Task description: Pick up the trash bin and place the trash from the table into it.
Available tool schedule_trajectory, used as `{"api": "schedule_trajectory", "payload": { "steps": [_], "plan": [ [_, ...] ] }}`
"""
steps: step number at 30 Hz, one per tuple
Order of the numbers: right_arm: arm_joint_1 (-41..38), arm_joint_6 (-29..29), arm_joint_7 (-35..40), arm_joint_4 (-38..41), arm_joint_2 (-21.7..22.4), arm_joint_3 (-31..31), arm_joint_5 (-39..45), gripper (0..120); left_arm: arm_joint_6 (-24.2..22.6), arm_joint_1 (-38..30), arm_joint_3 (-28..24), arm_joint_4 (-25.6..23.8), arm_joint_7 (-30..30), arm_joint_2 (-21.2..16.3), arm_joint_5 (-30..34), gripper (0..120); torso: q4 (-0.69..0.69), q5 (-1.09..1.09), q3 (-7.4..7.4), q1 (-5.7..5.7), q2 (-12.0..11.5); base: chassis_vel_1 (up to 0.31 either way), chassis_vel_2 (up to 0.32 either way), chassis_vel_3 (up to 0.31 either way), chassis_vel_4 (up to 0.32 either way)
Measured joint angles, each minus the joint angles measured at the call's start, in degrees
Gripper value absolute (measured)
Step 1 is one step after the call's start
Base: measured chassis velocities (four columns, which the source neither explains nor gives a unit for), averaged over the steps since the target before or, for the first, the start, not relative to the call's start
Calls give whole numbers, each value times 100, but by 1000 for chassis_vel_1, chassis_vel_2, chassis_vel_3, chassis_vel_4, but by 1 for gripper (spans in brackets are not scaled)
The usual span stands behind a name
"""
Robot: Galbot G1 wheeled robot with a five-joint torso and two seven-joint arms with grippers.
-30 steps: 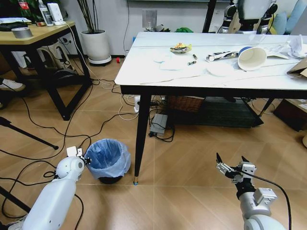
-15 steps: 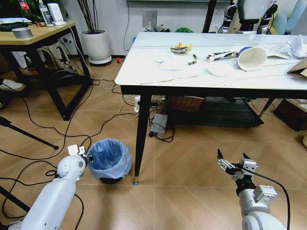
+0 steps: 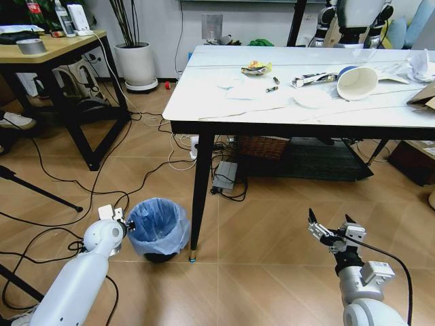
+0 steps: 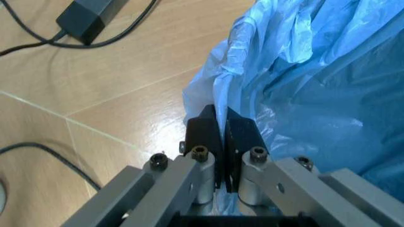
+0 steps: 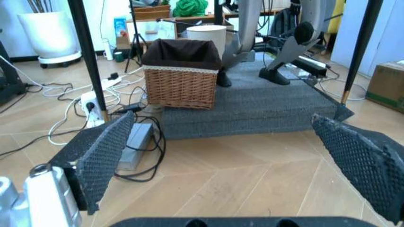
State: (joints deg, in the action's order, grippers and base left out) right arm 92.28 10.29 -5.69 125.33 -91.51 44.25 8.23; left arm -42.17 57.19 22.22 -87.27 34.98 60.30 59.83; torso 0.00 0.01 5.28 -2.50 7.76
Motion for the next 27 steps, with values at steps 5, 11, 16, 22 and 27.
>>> {"api": "schedule_trajectory", "payload": {
  "steps": [5,11,16,22,27],
  "plan": [
    [-25,2,-4,-44,3,-13,2,100,-2,154,70,-167,71,-31,68,0,0,-2,0,0,0,0,0,0,0],
    [-44,1,-9,-71,-7,-25,2,100,-1,209,102,-154,92,-38,30,0,0,-1,0,0,0,0,0,0,0],
    [-37,1,-12,-71,-8,-23,2,100,-1,187,103,-137,211,-22,23,1,-1,-1,0,0,0,0,0,0,0],
    [-30,2,-15,-57,-15,-15,2,100,-1,173,91,-124,274,-20,14,21,0,-1,0,0,0,0,0,0,0],
    [-16,0,-17,-39,-26,-10,2,100,0,172,74,-120,273,-42,15,37,0,-1,0,0,0,0,0,0,0]
  ]
}}
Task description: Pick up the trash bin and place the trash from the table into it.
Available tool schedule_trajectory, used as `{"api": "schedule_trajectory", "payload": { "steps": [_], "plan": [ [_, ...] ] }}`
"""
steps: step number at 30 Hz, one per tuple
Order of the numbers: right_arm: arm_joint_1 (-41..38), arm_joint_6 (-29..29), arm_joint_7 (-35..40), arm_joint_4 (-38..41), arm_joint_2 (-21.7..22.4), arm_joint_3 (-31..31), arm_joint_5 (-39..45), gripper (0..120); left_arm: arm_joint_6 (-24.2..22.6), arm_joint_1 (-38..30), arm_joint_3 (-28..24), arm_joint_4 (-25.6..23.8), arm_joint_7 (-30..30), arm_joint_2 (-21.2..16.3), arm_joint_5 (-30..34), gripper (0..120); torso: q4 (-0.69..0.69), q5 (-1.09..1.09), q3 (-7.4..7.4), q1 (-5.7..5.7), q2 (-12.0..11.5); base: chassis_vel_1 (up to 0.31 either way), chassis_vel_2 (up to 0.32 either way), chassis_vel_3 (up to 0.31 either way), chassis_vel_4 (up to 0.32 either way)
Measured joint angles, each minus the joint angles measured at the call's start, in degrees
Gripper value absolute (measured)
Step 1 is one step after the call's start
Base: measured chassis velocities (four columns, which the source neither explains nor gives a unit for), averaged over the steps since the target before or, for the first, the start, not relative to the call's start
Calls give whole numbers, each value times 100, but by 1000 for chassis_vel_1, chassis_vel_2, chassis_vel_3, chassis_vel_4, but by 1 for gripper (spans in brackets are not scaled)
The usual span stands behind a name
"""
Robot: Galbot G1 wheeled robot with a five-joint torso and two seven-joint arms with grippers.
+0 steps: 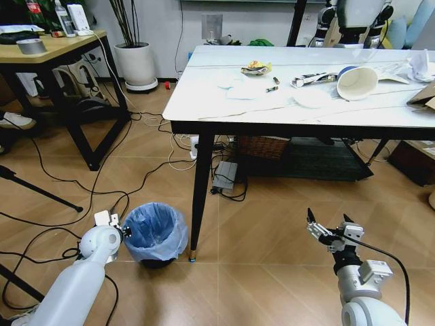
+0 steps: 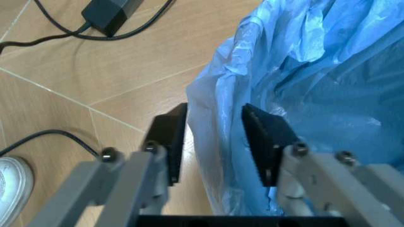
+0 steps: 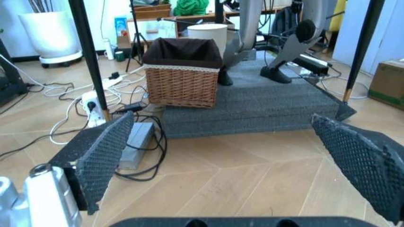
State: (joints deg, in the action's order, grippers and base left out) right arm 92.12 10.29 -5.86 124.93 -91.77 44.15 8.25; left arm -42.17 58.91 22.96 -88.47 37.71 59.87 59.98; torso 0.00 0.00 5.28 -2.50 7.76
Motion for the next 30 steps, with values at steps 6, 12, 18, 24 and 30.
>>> {"api": "schedule_trajectory", "payload": {
  "steps": [6,12,18,24,30],
  "plan": [
    [24,-15,-7,2,-20,0,-5,100,2,-105,-56,128,-18,-27,5,60,0,0,0,0,0,0,0,0,0],
    [58,-23,-11,15,-20,3,-14,100,3,-396,-225,376,-36,22,6,64,0,1,0,0,0,0,0,0,0],
    [74,-30,-11,16,-8,31,-11,100,3,-451,-339,416,-12,77,12,44,0,1,0,0,0,0,0,0,0],
    [51,-30,-11,-4,22,48,6,100,3,-472,-411,426,56,88,38,22,0,0,0,0,0,0,0,0,0],
    [33,-30,-11,-29,28,50,17,100,4,-515,-418,479,61,85,49,1,0,1,0,0,0,0,0,0,0]
  ]
}}
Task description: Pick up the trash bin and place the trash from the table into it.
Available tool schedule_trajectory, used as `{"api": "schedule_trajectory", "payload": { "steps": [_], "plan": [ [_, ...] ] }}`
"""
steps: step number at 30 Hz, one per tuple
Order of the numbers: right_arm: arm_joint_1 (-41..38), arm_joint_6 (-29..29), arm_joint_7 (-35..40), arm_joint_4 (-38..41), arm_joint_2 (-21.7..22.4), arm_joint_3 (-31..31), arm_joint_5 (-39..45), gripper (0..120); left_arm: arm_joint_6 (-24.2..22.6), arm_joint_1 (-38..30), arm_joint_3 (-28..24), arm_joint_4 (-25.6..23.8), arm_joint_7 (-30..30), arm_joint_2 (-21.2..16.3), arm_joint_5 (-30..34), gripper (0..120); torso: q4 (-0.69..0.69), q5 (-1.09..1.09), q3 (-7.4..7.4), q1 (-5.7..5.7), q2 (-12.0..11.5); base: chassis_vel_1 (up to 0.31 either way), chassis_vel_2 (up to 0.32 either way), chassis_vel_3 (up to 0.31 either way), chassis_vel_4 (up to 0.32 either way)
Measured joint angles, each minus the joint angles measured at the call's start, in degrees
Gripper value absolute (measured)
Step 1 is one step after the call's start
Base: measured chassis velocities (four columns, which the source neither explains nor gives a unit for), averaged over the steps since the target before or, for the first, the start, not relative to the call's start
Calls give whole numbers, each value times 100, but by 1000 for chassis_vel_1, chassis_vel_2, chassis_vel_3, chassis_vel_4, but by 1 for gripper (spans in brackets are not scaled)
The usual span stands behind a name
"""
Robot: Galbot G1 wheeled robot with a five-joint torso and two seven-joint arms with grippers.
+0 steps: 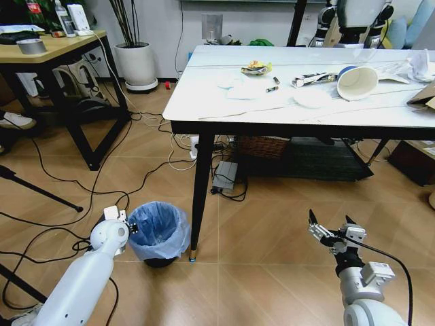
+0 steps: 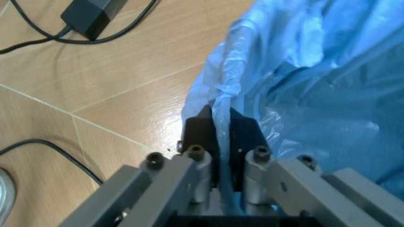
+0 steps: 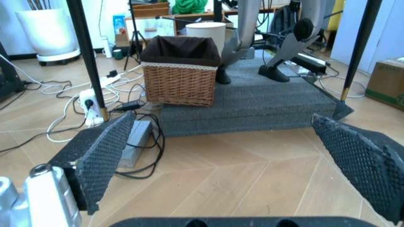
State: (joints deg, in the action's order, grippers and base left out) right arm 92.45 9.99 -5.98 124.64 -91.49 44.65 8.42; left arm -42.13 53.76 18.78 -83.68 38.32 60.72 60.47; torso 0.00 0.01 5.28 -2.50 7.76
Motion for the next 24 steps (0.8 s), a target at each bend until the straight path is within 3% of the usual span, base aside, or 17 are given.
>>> {"api": "schedule_trajectory", "payload": {
  "steps": [11,24],
  "plan": [
    [3,1,1,-18,35,33,15,100,11,66,15,-85,35,45,95,0,1,0,0,0,0,0,0,0,0],
    [17,2,12,26,59,55,30,100,-3,820,535,-1109,258,-309,656,0,1,-1,0,0,0,0,0,0,0]
  ]
}}
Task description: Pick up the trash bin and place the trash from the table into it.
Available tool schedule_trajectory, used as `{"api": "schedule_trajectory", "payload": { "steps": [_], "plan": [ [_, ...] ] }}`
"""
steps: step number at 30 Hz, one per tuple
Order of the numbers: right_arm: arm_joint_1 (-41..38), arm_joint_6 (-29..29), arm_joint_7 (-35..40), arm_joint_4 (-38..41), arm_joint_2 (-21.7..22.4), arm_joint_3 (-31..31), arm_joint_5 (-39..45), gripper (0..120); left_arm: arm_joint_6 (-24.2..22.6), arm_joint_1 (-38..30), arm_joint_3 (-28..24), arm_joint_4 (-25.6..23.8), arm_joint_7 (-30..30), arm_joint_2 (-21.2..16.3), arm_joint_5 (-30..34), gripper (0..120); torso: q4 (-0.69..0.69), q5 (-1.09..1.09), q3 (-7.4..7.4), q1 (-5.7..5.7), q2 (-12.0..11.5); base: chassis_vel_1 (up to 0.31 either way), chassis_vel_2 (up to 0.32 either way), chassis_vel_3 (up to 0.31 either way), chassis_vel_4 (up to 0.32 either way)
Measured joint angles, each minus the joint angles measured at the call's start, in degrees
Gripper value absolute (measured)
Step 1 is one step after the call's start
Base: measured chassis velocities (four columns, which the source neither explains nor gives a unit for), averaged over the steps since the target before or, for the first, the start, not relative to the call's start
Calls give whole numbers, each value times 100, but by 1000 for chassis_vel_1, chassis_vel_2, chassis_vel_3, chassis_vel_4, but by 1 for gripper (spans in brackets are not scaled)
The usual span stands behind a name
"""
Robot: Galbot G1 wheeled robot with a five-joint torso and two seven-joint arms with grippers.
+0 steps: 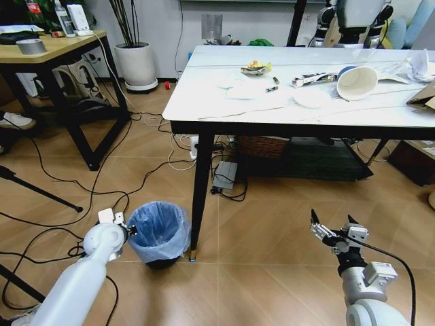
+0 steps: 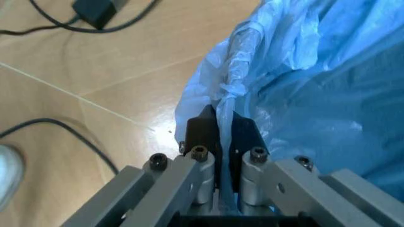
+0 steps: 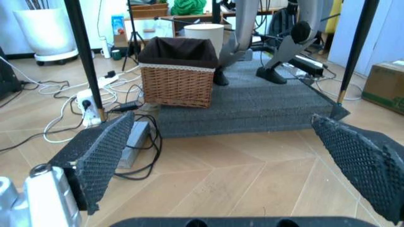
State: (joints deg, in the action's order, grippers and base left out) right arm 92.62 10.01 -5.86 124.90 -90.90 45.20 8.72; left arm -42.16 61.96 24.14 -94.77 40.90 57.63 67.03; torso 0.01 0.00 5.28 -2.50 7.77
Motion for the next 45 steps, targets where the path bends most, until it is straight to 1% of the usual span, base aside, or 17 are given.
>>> {"api": "schedule_trajectory", "payload": {
  "steps": [3,9,10,15,17,18,19,21,22,23,24,28,30,34,36,39,45],
  "plan": [
    [8,0,1,6,-7,-1,-1,100,0,122,104,-146,24,-72,63,0,-1,0,0,0,0,0,0,0,0],
    [82,5,7,110,-22,-10,-7,100,1,651,503,-1021,373,-371,534,0,-1,-1,0,0,0,0,0,0,0],
    [82,5,7,110,-22,-10,-7,100,1,651,503,-1021,373,-371,534,0,-1,-1,0,0,0,0,0,0,0],
    [154,49,30,246,-64,-47,-2,100,2,1150,823,-1912,919,-563,1069,0,-1,0,0,0,0,0,0,0,0],
    [185,58,34,286,-74,-51,-2,100,3,1353,898,-2180,1049,-608,1128,0,-2,-1,-1,0,0,0,0,0,0],
    [185,58,34,286,-74,-51,-2,100,3,1353,898,-2180,1049,-608,1128,0,-2,-1,-1,0,0,0,0,0,0],
    [206,61,37,311,-76,-52,-2,100,3,1460,930,-2327,1129,-621,1165,0,0,-1,-1,0,0,0,0,0,0],
    [270,66,47,385,-67,-41,-2,100,3,1821,1063,-2803,1337,-627,1264,0,-1,1,0,0,0,0,0,0,0],
    [283,66,50,402,-64,-36,-2,100,3,1909,1096,-2930,1390,-627,1278,0,-1,1,-1,0,0,0,0,0,0],
    [283,66,50,402,-64,-36,-2,100,3,1909,1096,-2930,1390,-627,1278,0,-1,1,-1,0,0,0,0,0,0],
    [311,68,55,437,-55,-24,-2,100,3,2097,1173,-3219,1494,-624,1316,0,-1,-2,-1,1,0,0,0,0,0],
    [407,96,73,550,-46,-28,-2,100,3,2509,1316,-3941,1703,-577,1335,0,0,-1,-1,0,0,0,0,0,0],
    [425,105,74,571,-46,-31,-3,100,3,2555,1322,-4033,1740,-564,1337,0,-1,-2,-1,1,0,0,0,0,0],
    [520,133,75,676,-40,-55,-23,100,3,2888,1287,-4617,2034,-474,1374,0,-1,-1,-1,1,0,0,0,0,0],
    [552,140,75,708,-31,-54,-32,100,3,3037,1252,-4824,2160,-421,1469,0,0,-1,-1,1,0,0,0,0,0],
    [586,157,77,741,-22,-46,-39,100,4,3145,1215,-4910,2358,-362,1663,0,-1,0,-1,1,0,0,0,0,0],
    [618,183,79,788,-23,-41,-63,100,4,3266,1163,-4916,2454,-307,1783,0,-1,0,0,1,0,0,0,0,0]
  ]
}}
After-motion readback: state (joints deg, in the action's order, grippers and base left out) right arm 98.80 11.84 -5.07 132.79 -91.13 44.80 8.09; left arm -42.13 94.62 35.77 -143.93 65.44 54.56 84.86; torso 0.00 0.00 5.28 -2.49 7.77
